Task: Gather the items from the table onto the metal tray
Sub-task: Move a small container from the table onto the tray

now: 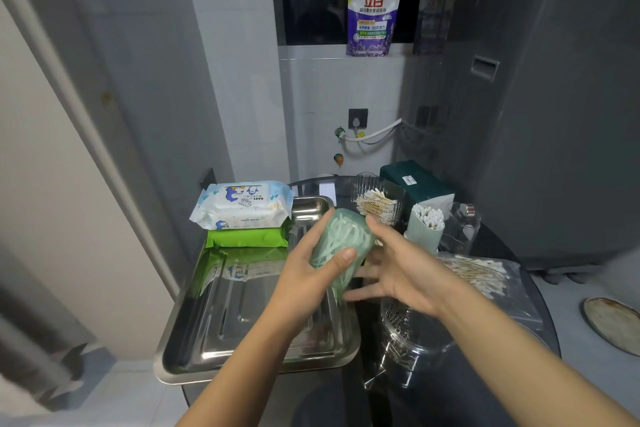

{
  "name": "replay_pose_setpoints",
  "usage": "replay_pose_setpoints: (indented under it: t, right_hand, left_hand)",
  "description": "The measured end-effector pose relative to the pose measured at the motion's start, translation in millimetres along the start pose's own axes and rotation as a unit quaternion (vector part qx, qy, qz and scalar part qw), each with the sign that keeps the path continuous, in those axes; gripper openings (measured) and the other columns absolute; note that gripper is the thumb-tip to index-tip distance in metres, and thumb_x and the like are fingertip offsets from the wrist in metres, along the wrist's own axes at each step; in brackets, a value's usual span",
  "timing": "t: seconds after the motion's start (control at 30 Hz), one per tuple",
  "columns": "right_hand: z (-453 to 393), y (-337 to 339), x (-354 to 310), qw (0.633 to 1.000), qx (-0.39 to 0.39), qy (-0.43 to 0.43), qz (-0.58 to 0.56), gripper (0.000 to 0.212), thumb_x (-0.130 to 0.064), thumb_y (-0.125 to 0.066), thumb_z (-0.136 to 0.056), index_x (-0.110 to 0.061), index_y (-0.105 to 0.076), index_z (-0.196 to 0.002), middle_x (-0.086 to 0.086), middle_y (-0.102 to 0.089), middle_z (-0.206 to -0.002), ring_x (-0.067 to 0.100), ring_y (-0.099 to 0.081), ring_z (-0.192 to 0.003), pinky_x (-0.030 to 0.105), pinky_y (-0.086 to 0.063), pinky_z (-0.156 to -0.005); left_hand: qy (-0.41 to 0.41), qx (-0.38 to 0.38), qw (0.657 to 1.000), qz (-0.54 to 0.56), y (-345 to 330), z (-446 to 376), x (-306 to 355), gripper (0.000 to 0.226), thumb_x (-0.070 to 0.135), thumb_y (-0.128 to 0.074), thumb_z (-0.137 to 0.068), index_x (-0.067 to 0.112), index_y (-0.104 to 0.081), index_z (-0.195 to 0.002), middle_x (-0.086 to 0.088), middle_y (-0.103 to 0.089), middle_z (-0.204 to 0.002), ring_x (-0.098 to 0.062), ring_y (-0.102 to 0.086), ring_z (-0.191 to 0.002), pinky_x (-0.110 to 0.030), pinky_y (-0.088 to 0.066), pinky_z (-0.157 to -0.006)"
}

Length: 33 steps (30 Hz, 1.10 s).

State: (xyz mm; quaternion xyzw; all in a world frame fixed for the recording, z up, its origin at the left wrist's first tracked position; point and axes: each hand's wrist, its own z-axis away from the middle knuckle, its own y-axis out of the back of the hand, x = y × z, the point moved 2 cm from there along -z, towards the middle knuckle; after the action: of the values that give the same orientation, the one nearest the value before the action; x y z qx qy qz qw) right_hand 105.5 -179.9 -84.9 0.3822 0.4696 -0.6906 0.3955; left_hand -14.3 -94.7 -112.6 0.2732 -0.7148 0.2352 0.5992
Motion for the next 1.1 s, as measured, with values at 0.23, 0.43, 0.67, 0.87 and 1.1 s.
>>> replay_pose_setpoints:
  t: [0.23, 0.43, 0.67, 0.87, 1.1]
  right_hand:
    - [-1, -3, 2, 1.000, 0.008, -0.017, 0.005, 0.046, -0.046, -0.053, -0.082, -0.017, -0.056, -0.118, 0.022, -0.067, -0.097, 0.030, -0.067, -0.082, 0.038, -0.055, -0.082]
    - [0, -1, 5, 0.994, 0.054, 0.033, 0.087, 0.028, -0.042, -0.065, -0.070, -0.029, -0.072, -0.094, -0.006, -0.072, -0.076, 0.010, -0.064, -0.065, 0.027, -0.051, -0.071]
    - [-1, -5, 1, 0.994, 0.031, 0.070, 0.078, 0.025, -0.032, -0.065, -0.072, -0.026, -0.073, -0.094, -0.007, -0.072, -0.077, 0.005, -0.063, -0.068, 0.024, -0.045, -0.067]
    - [0, -4, 0, 0.995, 0.015, 0.073, 0.066, 0.031, -0.032, -0.064, -0.074, -0.023, -0.070, -0.104, -0.004, -0.072, -0.083, 0.007, -0.063, -0.072, 0.025, -0.047, -0.068]
    - [-3, -10, -2, 0.989, 0.065, 0.079, 0.109, 0.046, -0.052, -0.061, -0.073, -0.028, -0.066, -0.113, 0.000, -0.072, -0.100, 0.008, -0.066, -0.070, 0.023, -0.051, -0.064]
  left_hand:
    - [0.027, -0.011, 1.000, 0.007, -3, 0, 2, 0.060, 0.059, -0.054, -0.080, 0.032, -0.050, -0.134, 0.007, -0.061, -0.131, -0.009, -0.056, -0.123, -0.038, -0.043, -0.107]
    - [0.114, -0.031, 0.986, 0.117, -6, 1, 7, 0.049, 0.048, -0.047, -0.088, 0.017, -0.059, -0.124, -0.005, -0.070, -0.119, -0.020, -0.066, -0.111, -0.044, -0.051, -0.098]
    - [0.099, -0.003, 0.987, 0.124, -2, -2, 6, 0.036, 0.039, -0.053, -0.083, 0.018, -0.068, -0.108, -0.003, -0.075, -0.097, -0.015, -0.070, -0.089, -0.033, -0.057, -0.078]
    - [0.091, -0.022, 0.990, 0.107, 4, -2, 12, 0.037, 0.039, -0.052, -0.086, 0.018, -0.067, -0.113, -0.004, -0.074, -0.106, -0.018, -0.069, -0.098, -0.037, -0.056, -0.087]
    - [0.066, -0.059, 0.996, 0.029, 11, -1, 17, 0.044, 0.045, -0.054, -0.089, 0.029, -0.054, -0.130, 0.005, -0.067, -0.123, -0.011, -0.063, -0.113, -0.031, -0.051, -0.093]
